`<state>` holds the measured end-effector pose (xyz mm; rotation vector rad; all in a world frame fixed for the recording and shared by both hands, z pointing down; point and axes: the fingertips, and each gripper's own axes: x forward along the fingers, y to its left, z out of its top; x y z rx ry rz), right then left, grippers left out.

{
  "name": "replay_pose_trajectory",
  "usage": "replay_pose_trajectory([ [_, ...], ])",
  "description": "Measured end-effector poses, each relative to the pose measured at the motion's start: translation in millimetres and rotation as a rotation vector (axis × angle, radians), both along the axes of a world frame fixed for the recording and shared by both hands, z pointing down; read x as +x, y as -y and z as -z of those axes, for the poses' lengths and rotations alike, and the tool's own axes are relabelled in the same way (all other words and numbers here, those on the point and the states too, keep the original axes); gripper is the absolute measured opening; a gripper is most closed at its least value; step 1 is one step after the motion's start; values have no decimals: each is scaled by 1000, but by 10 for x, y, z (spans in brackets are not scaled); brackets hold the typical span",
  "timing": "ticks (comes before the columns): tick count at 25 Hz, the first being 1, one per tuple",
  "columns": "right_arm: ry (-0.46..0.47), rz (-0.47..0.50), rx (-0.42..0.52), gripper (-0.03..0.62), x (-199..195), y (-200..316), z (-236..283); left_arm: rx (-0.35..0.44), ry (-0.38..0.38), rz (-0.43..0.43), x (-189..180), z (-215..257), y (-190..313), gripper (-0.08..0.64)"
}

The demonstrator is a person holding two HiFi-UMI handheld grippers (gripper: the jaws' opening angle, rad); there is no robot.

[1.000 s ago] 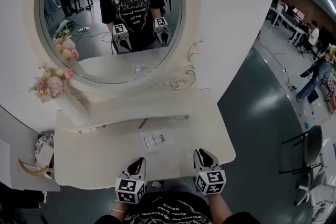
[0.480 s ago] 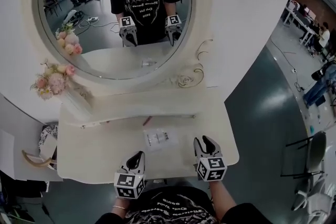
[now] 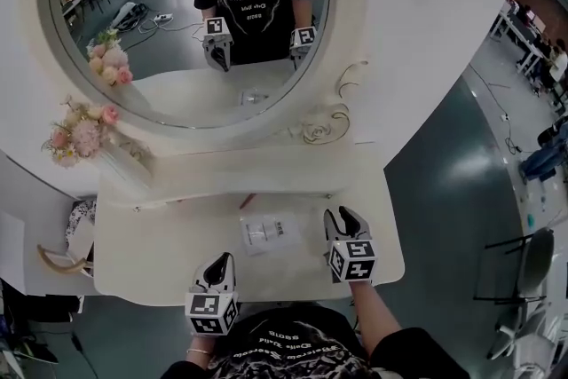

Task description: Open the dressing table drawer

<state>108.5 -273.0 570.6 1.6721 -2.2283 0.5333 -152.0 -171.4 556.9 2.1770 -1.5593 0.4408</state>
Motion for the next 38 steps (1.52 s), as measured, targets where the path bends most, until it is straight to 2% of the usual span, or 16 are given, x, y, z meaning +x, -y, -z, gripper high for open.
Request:
replay_pose_trajectory([
  [14, -52, 25, -54, 153, -9, 354, -283, -24, 28, 99, -101, -67, 42, 17],
  [24, -57, 31, -97, 153, -43, 464, -452, -38, 74, 96, -111, -95, -15, 17],
  [30, -63, 33, -100, 153, -20, 514, -465, -41, 74, 110, -130, -107, -41, 17],
  [38, -67, 27, -107, 104, -24, 548, -479, -48, 77, 119, -124, -126, -74, 17],
])
